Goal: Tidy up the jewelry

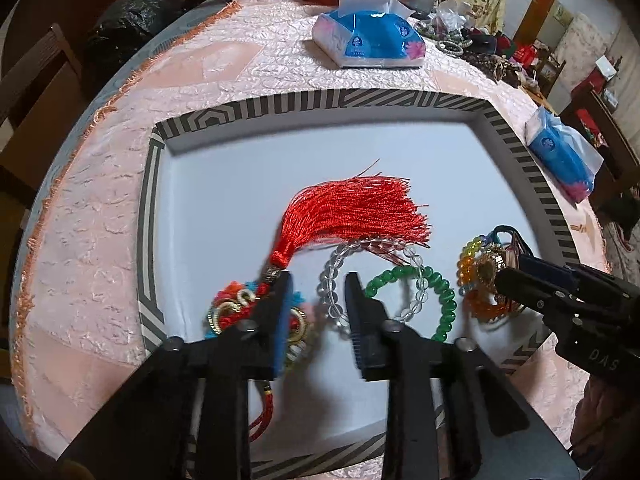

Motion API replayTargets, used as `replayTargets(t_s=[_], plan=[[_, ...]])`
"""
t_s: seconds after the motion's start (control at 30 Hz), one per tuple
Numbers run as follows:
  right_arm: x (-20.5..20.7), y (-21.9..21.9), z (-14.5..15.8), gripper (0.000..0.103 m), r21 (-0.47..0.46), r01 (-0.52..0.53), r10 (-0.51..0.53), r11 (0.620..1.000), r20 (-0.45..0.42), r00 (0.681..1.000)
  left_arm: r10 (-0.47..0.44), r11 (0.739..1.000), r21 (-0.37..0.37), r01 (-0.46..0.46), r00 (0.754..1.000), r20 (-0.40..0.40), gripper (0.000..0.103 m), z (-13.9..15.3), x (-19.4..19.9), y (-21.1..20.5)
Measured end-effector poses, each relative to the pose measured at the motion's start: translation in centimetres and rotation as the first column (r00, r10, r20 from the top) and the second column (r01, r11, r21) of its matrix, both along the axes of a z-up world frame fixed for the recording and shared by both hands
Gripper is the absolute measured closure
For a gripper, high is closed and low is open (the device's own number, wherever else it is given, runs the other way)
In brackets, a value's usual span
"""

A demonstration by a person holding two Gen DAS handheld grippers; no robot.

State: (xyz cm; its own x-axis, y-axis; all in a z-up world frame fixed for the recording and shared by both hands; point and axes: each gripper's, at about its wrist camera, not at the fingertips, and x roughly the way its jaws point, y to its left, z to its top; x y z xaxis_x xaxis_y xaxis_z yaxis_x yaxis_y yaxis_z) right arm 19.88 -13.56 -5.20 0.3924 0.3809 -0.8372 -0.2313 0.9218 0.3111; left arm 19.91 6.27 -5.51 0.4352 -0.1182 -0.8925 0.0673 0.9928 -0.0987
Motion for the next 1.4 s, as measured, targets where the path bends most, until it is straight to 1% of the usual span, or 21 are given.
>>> replayTargets(t_s=[0.07,0.17,0.2,0.23,0.27,0.3,0.33,0.43,0.57,0.6,0.67,0.7,0.83,0.9,1.0,1.07,1.17,1.27,1.3,1.4], plan=[[-0.1,0.0,0.2,0.067,-0.001,0.001,-0.001,1.000,0.002,1.000,0.004,1.000,0.009,-0.004,1.000,0.005,0.072,0.2,-0.1,0.0],[-0.3,-0.2,0.8,0.067,0.003,0.010,-0.010,1.000,0.011,1.000,0.011,1.000,0.027,-0.011,1.000,0.020,0.066,1.0,-0.5,-0.1],[-0.4,-0.3,1.2,0.066,0.002,0.013,-0.013,1.000,0.019,1.000,0.013,0.999,0.035,-0.014,0.999,0.032,0.060,1.5,-0.8,-0.1],[-0.7,-0.5,1.6,0.065,-0.001,0.020,-0.020,1.000,0.026,0.999,0.013,0.999,0.037,-0.014,0.999,0.038,0.051,1.8,-1.0,-0.1],[-1.0,-0.7,2.0,0.064,-0.005,0.026,-0.026,1.000,0.035,0.999,0.009,0.999,0.032,-0.010,0.999,0.041,0.046,2.3,-1.3,-0.1],[-1.4,-0.9,2.4,0.064,-0.008,0.029,-0.029,1.000,0.042,0.999,0.003,1.000,0.026,-0.004,0.999,0.038,0.033,2.6,-1.5,-0.2],[-1.7,-1.0,2.8,0.062,-0.014,0.032,-0.032,0.999,0.046,0.998,-0.006,1.000,0.022,0.005,0.999,0.034,0.024,3.0,-1.7,-0.3],[-3.1,-1.3,3.9,0.059,-0.039,0.054,-0.052,0.998,0.044,0.998,-0.023,0.999,0.029,0.022,0.998,0.053,0.023,4.4,-3.1,-0.5],[-5.5,-1.8,5.1,0.059,-0.074,0.076,-0.073,0.994,0.039,0.997,-0.039,0.998,0.050,0.036,0.997,0.062,0.023,5.6,-5.5,-0.9],[-6.3,-1.9,5.3,0.059,-0.071,0.077,-0.074,0.995,0.037,0.997,-0.040,0.998,0.059,0.036,0.997,0.071,0.021,5.9,-6.2,-1.0],[-7.7,-2.1,5.9,0.059,-0.074,0.087,-0.084,0.993,0.040,0.996,-0.033,0.995,0.092,0.025,0.996,0.088,0.004,6.5,-7.6,-1.0],[-8.7,-2.3,6.2,0.059,-0.082,0.095,-0.092,0.992,0.043,0.995,-0.022,0.994,0.108,0.011,0.995,0.099,0.001,6.8,-8.4,-0.9],[-11.7,-2.8,7.0,0.058,-0.079,0.114,-0.112,0.990,0.036,0.993,-0.029,0.997,0.070,0.021,0.993,0.118,0.001,8.0,-11.5,-0.7],[-13.5,-3.1,7.4,0.056,-0.074,0.130,-0.127,0.989,0.035,0.991,-0.044,0.997,0.065,0.036,0.991,0.125,0.001,8.5,-12.8,-1.1],[-15.4,-3.3,7.8,0.056,-0.067,0.134,-0.132,0.989,0.031,0.991,-0.063,0.995,0.087,0.050,0.986,0.151,0.001,9.6,-14.7,-1.8],[-16.5,-3.2,8.1,0.056,-0.068,0.132,-0.130,0.989,0.033,0.991,-0.072,0.995,0.074,0.061,0.984,0.163,0.001,10.2,-15.5,-2.1],[-17.8,-3.1,8.5,0.056,-0.072,0.130,-0.127,0.989,0.038,0.991,-0.042,0.999,0.034,0.038,0.989,0.145,0.001,10.7,-15.9,-1.9],[-18.9,-3.0,9.0,0.056,-0.072,0.125,-0.122,0.990,0.052,0.991,-0.009,1.000,0.018,0.007,0.993,0.114,0.001,11.0,-16.2,-1.7],[-19.2,-3.0,9.1,0.056,-0.072,0.123,-0.119,0.990,0.056,0.991,-0.005,1.000,0.017,0.003,0.995,0.101,0.001,11.0,-16.3,-1.8],[-20.3,-2.9,9.5,0.056,-0.076,0.123,-0.118,0.990,0.066,0.991,0.002,0.999,0.050,-0.007,0.996,0.090,0.001,11.3,-17.1,-2.5]])
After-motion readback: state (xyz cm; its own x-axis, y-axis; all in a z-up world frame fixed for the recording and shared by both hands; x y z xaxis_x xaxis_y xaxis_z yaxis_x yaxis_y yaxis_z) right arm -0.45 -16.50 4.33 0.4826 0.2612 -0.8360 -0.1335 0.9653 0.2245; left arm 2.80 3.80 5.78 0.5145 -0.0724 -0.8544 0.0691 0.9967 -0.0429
